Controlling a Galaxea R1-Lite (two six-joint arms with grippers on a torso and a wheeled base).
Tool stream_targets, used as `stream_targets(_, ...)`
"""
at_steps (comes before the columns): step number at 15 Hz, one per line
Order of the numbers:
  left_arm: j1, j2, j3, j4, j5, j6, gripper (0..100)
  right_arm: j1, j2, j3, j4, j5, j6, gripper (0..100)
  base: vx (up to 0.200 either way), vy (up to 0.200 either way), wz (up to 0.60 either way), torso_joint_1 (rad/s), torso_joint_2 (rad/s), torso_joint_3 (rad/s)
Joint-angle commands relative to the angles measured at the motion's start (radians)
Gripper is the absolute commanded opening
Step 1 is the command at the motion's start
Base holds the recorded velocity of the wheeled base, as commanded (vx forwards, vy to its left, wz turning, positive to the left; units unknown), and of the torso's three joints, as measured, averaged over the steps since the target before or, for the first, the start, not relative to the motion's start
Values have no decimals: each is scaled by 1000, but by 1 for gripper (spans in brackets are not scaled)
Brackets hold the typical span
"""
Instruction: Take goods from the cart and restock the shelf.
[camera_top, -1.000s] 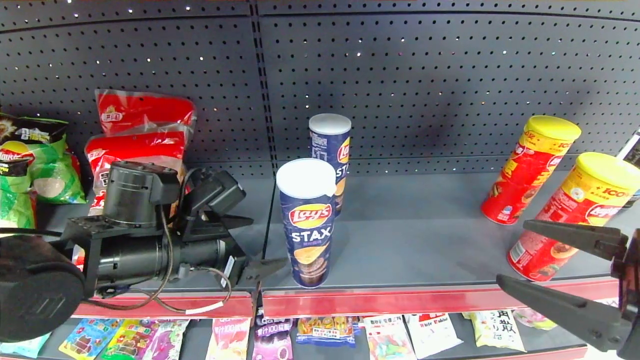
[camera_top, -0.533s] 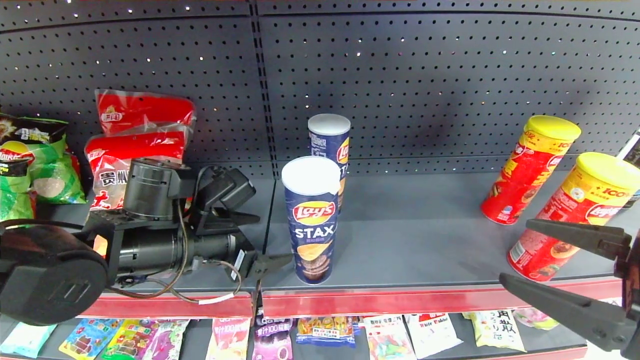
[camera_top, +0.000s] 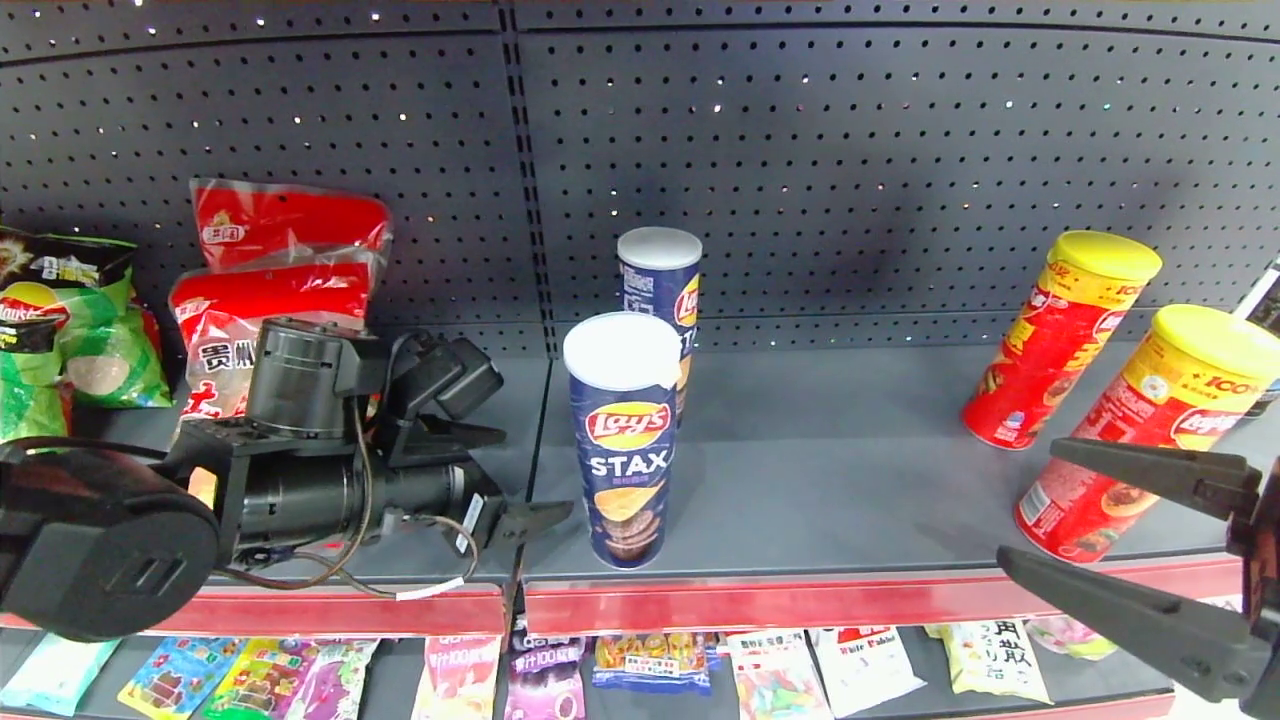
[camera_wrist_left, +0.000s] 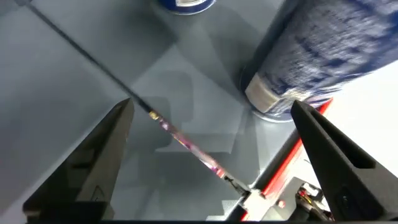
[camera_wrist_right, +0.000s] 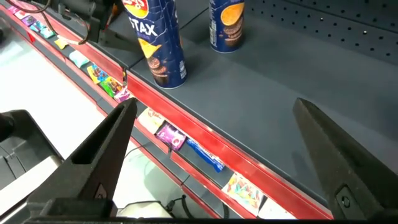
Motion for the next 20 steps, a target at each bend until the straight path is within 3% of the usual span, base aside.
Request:
stream_targets(1,11,0,-3,-1,9,0,100,0,7,1,0,1,0,100,0,0,0,0,0,0)
stream_targets(20,-36,107,-129,-1,9,-2,100,0,11,-2,0,1,1,100,0,0,0,0,0,0)
